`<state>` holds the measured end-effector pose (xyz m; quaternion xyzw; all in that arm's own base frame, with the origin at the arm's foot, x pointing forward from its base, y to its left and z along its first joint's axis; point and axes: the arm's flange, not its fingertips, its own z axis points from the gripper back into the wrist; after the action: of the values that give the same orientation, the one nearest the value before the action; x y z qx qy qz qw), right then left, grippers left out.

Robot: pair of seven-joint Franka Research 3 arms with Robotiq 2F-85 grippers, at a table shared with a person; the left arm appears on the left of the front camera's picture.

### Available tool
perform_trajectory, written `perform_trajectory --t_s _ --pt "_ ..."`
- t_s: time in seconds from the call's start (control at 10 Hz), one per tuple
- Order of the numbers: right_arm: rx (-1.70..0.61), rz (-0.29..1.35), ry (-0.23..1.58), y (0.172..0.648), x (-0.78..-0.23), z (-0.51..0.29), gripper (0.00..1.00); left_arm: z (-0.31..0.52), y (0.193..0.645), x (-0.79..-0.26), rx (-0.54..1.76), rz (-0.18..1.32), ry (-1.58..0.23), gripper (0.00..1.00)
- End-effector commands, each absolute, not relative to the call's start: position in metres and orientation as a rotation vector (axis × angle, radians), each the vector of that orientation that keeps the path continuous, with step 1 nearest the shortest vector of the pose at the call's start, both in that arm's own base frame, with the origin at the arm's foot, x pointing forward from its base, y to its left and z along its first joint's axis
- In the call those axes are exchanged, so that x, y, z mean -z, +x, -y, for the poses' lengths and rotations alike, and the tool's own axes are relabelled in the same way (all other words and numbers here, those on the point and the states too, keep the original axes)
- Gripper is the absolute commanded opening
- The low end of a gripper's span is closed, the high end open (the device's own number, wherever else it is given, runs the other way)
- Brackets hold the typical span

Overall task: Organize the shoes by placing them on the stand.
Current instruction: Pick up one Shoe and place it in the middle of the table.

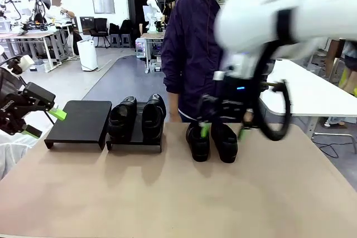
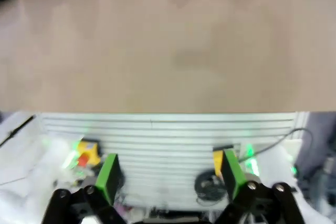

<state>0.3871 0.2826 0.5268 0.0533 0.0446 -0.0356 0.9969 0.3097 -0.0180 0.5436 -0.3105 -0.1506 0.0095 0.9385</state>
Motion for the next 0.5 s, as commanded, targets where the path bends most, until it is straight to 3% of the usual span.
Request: perform_trajectory --t_s 0.0,0.2,0.4 --pt "0.055 -0.093 -0.09 0.424 -0.513 -0.322 1.0 0.016 0.309 -0.541 -0.001 0.313 -0.655 1.0" --pt "0.044 -0.088 0.017 0.401 -0.509 -0.318 1.0 0.016 0.309 -0.541 -0.001 0.313 -0.655 1.0" --pt "0.027 -0.091 -0.039 0.415 -0.497 -0.324 1.0 0.016 0.309 -0.541 -0.001 0.313 -0.655 1.0"
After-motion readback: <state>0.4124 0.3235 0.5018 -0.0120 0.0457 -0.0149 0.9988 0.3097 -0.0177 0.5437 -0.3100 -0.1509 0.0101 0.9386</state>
